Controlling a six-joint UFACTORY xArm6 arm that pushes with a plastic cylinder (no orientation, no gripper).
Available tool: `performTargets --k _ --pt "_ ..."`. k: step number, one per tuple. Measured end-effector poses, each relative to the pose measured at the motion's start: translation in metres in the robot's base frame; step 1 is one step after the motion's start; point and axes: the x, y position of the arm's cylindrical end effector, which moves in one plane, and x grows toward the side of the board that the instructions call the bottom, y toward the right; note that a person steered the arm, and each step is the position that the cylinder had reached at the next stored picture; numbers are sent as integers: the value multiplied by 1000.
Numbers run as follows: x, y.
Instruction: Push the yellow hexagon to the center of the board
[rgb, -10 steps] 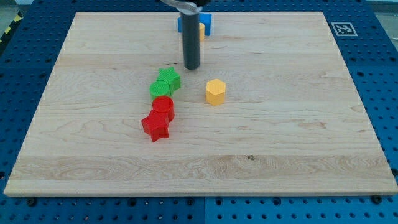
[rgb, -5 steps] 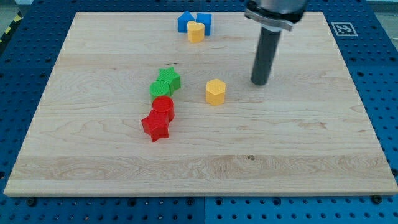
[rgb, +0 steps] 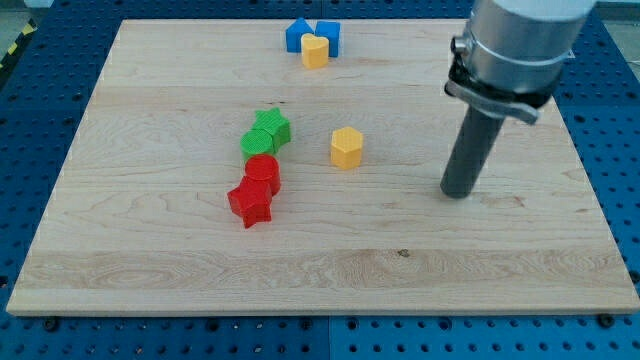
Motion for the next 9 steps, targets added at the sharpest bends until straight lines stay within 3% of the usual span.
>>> performTargets --k 1,2,9 --pt "34 -31" --pt "35 -70" --pt "9 -100"
